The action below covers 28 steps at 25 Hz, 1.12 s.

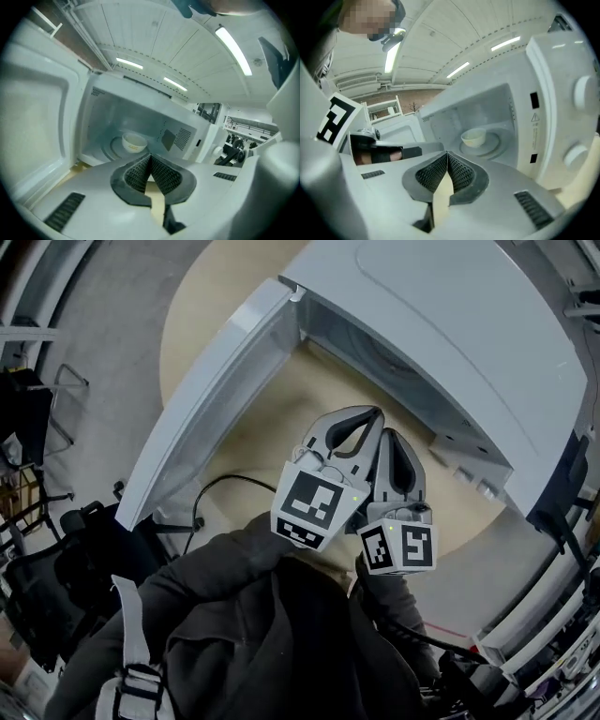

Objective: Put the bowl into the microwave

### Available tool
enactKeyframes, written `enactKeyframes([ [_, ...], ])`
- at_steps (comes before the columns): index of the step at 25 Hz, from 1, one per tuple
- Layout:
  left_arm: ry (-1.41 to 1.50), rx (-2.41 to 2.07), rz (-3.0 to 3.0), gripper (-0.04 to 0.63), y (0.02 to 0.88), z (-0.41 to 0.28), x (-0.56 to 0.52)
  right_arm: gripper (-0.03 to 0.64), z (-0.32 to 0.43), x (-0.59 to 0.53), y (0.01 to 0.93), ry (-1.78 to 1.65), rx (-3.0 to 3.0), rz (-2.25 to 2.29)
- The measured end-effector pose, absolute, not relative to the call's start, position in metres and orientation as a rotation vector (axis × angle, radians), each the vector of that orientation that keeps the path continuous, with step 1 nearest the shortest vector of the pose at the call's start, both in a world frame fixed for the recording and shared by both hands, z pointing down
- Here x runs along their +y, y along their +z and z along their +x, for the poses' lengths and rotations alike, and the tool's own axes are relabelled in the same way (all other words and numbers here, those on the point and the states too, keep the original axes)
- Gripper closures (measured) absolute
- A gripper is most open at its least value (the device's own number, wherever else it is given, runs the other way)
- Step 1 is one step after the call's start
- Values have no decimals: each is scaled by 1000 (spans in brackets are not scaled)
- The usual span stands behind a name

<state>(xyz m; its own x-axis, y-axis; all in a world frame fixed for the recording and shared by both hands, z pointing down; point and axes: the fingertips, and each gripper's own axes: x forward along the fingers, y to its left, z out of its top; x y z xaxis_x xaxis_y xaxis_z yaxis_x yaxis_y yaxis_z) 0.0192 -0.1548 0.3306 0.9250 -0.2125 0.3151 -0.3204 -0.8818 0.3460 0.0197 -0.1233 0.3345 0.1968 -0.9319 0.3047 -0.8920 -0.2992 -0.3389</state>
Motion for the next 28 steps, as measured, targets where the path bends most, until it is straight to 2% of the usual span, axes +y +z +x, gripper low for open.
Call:
enactKeyframes([
  [7, 319, -412, 2853, 586, 260, -28, -111, 606, -17, -75, 271, -565, 1761, -2308],
  [17, 223, -297, 2998, 586, 205, -113, -82, 606, -89, -38, 215, -392, 1624, -2362],
  [28, 57, -144, 3049, 586, 162, -148, -44, 609, -130, -14, 168, -152, 1578, -2470],
])
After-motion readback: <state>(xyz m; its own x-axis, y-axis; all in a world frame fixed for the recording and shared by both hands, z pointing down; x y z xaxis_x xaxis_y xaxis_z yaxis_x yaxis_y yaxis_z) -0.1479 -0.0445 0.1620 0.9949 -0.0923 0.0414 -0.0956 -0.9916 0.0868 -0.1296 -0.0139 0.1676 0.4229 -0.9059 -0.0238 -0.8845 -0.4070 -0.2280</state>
